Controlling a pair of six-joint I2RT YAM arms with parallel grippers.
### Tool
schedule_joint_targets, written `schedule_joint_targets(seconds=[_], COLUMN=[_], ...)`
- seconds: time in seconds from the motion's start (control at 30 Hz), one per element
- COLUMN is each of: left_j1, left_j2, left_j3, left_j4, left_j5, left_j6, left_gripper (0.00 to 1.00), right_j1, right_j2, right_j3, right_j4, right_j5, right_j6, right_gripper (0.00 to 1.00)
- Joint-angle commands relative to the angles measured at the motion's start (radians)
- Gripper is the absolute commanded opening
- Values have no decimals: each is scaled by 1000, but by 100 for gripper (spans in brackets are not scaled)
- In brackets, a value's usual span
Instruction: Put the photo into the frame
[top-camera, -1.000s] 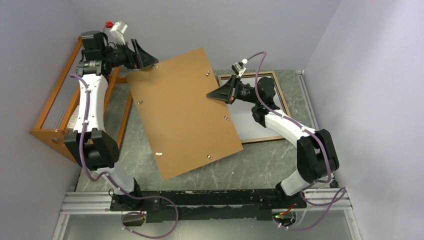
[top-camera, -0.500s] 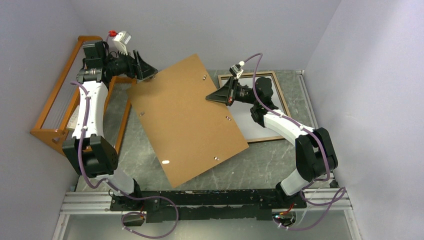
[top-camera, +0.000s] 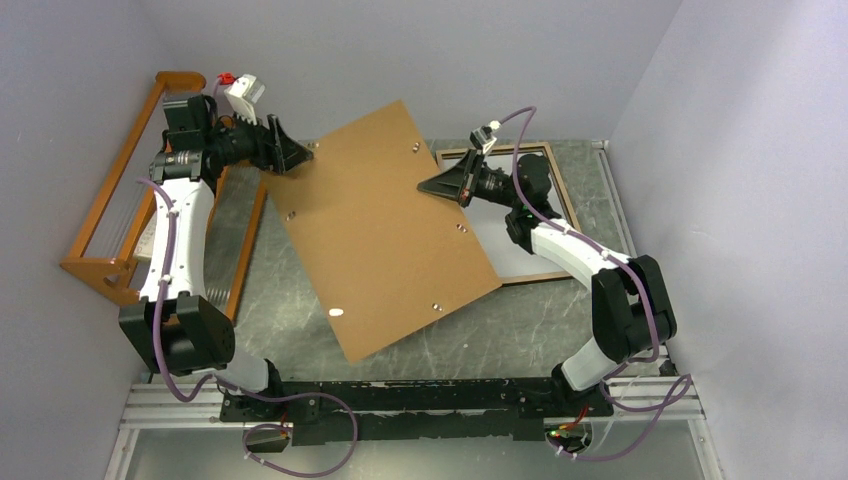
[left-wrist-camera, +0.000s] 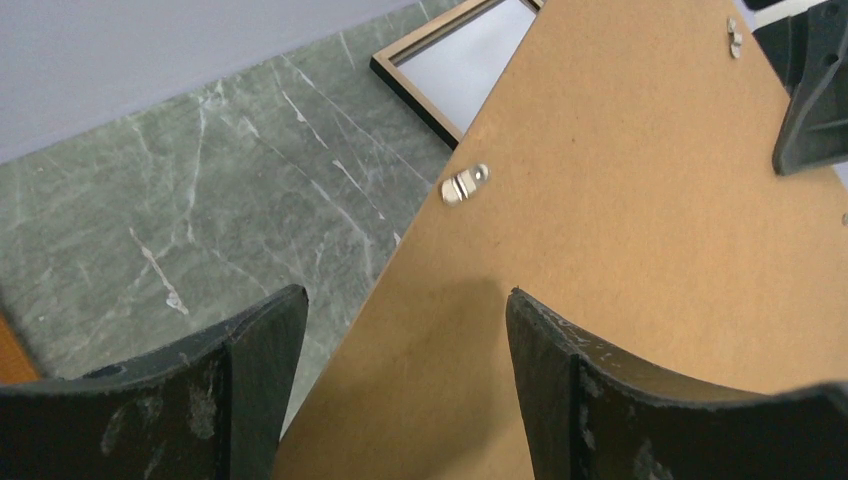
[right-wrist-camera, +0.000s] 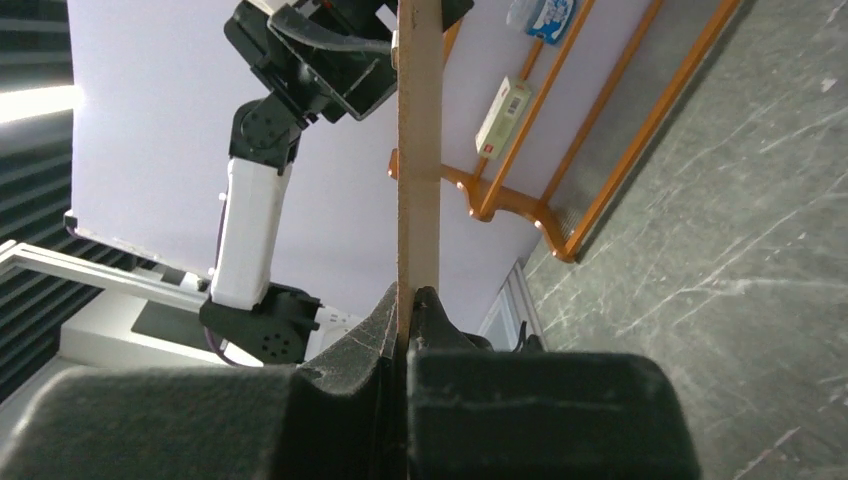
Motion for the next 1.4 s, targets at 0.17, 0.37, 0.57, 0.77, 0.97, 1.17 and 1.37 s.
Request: schedule_joint_targets(seconds=[0.17,0.37,0.57,0.77,0.97,1.17,1.37], left_j1=[7,7,6,-68,-262,-402,-514], left_j2=[-28,25,86,197,435,648,804], left_j3=[-9,45,16,-40,29,137,268], left_j4=[-11,-17,58,118,139,282,289], left_j5=[20,-81,-255,-283,-299,-185,-184], left_j6=[10,-147,-354,-529,-672,-856,-936], left_gripper=[76,88,89,86,85,79,75], right_j1=[-39,-115,-262,-481,-683,-806,-847], right_j2=[-71,-96,-124,-182,-283,-355,-387], right_j3=[21,35,20,-35,-99,-117,-114], right_j4=[90,3,-75,-141,-225,-431,-520], right_j5=[47,66,57,47,79,135,202], right_j6=[28,-29,-101,-159,-202,-265,-281], right_gripper=[0,0,0,0,0,0,0])
